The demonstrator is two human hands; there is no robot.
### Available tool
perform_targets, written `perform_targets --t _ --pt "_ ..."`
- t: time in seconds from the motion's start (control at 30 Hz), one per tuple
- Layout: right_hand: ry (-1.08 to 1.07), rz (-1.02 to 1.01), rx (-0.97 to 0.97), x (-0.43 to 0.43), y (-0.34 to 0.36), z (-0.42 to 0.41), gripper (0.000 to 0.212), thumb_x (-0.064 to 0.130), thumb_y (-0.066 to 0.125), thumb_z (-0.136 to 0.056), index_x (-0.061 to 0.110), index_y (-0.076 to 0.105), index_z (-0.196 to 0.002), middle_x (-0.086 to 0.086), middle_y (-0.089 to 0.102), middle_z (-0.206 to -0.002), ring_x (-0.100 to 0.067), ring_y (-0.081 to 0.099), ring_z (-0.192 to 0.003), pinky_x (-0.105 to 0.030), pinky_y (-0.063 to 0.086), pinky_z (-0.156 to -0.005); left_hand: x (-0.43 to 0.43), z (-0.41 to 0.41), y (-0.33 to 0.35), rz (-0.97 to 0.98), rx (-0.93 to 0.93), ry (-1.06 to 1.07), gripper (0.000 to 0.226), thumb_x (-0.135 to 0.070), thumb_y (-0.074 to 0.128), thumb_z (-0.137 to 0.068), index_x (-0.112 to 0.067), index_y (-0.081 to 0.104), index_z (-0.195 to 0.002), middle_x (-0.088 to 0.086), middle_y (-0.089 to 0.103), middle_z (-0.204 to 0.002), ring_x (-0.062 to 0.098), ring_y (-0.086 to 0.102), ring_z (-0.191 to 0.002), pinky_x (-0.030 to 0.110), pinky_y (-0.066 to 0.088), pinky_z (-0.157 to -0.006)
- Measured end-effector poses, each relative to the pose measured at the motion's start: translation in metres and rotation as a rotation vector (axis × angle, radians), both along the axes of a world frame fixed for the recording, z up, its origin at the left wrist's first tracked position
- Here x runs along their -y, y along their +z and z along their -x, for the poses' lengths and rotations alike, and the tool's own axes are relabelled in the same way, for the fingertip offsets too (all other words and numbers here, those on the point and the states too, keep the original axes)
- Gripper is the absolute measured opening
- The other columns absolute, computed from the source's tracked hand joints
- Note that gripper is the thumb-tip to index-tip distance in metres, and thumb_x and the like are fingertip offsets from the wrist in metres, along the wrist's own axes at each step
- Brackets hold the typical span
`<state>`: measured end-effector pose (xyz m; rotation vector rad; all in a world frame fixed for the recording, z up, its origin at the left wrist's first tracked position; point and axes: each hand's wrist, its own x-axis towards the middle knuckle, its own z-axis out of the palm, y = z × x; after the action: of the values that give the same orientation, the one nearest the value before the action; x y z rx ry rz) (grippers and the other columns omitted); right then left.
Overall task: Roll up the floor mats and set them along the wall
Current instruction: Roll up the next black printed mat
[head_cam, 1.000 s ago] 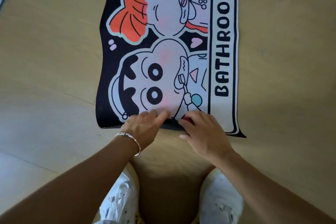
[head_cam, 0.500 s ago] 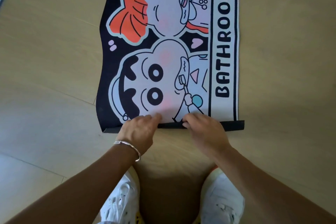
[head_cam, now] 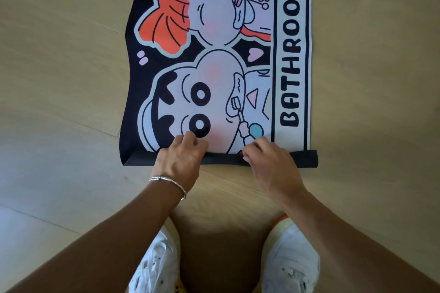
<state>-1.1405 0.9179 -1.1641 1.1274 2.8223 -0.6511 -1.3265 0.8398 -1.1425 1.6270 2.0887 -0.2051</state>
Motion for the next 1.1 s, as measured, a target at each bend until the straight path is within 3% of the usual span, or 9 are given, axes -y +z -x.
perform_targets --t 0.13,0.23,0.37,0.6,0.7,0.77,0.9,1.0,1.1 --pt "0.056 -0.127 0.086 0.011 0.0 -0.008 0.023 0.032 0.06 -0.085 0.012 0.067 -0.095 -0.004 0.064 -0.093 -0.023 0.062 -0.085 -0.039 0.053 -0.071 0.007 -0.003 -0.003 -0.085 -0.028 -0.135 0.023 0.005 0.055 -0.068 -0.009 0.059 -0.086 0.007 0.051 -0.083 0.022 0.05 -0.068 0.03 0.041 -0.044" --pt "0.045 -0.127 0.14 0.019 0.0 -0.015 0.039 0.02 0.079 -0.072 0.014 0.065 -0.108 -0.004 0.065 -0.101 -0.025 0.063 -0.092 -0.041 0.052 -0.078 0.017 -0.003 -0.004 -0.132 -0.081 -0.23 0.02 -0.002 0.046 -0.071 -0.009 0.061 -0.082 0.007 0.054 -0.076 0.025 0.052 -0.064 0.038 0.046 -0.055" --pt "-0.032 -0.168 0.035 0.015 -0.004 -0.012 0.036 0.004 0.077 -0.069 0.015 0.069 -0.102 -0.002 0.066 -0.097 -0.025 0.061 -0.087 -0.038 0.048 -0.074 0.025 0.004 -0.003 -0.178 -0.126 -0.293 0.023 -0.003 0.058 -0.069 -0.01 0.064 -0.09 0.008 0.056 -0.083 0.027 0.053 -0.07 0.037 0.043 -0.058" --pt "-0.026 -0.195 0.074 0.008 -0.001 -0.013 0.028 0.013 0.075 -0.076 0.018 0.071 -0.102 -0.004 0.064 -0.097 -0.026 0.06 -0.092 -0.042 0.047 -0.083 0.013 0.02 0.0 -0.145 0.026 -0.184 0.033 0.004 0.077 -0.059 -0.013 0.071 -0.087 0.007 0.06 -0.078 0.026 0.057 -0.065 0.029 0.045 -0.038" --pt "-0.035 -0.182 0.047 0.007 -0.001 -0.013 0.021 0.022 0.058 -0.088 0.017 0.068 -0.107 -0.002 0.063 -0.096 -0.024 0.06 -0.092 -0.039 0.048 -0.082 0.01 0.021 -0.001 -0.113 0.062 -0.155 0.028 0.004 0.074 -0.063 -0.013 0.07 -0.085 0.007 0.054 -0.086 0.024 0.053 -0.072 0.027 0.044 -0.037" --pt "-0.035 -0.163 0.065 0.005 0.0 -0.014 0.033 0.036 0.046 -0.092 0.015 0.064 -0.111 -0.002 0.063 -0.098 -0.023 0.059 -0.092 -0.038 0.049 -0.086 0.006 0.024 -0.003 -0.093 0.089 -0.128 0.029 0.002 0.065 -0.076 -0.015 0.07 -0.099 0.006 0.053 -0.092 0.023 0.051 -0.079 0.031 0.048 -0.047" --pt "0.018 -0.164 0.068 -0.002 -0.002 -0.018 0.031 0.028 0.074 -0.077 0.012 0.067 -0.102 -0.006 0.064 -0.094 -0.026 0.06 -0.088 -0.042 0.05 -0.085 -0.005 0.034 -0.001 -0.056 0.104 -0.059 0.041 -0.009 0.05 -0.092 -0.022 0.05 -0.131 0.001 0.061 -0.105 0.02 0.058 -0.089 0.031 0.051 -0.069" --pt "-0.022 -0.128 0.022 -0.011 -0.001 -0.014 0.02 0.024 0.064 -0.081 0.011 0.071 -0.096 -0.006 0.063 -0.092 -0.025 0.06 -0.085 -0.039 0.051 -0.077 -0.011 0.032 0.004 -0.026 0.021 0.014 0.025 -0.019 0.043 -0.097 -0.024 0.045 -0.121 -0.003 0.059 -0.089 0.019 0.057 -0.073 0.032 0.048 -0.062" --pt "-0.026 -0.06 0.014 -0.017 -0.002 -0.013 0.028 0.029 0.048 -0.092 0.012 0.07 -0.1 -0.002 0.064 -0.086 -0.021 0.058 -0.078 -0.036 0.05 -0.068 -0.015 0.034 0.005 0.01 -0.049 -0.045 0.019 -0.016 0.043 -0.097 -0.027 0.047 -0.112 -0.005 0.052 -0.079 0.017 0.05 -0.065 0.028 0.038 -0.058"
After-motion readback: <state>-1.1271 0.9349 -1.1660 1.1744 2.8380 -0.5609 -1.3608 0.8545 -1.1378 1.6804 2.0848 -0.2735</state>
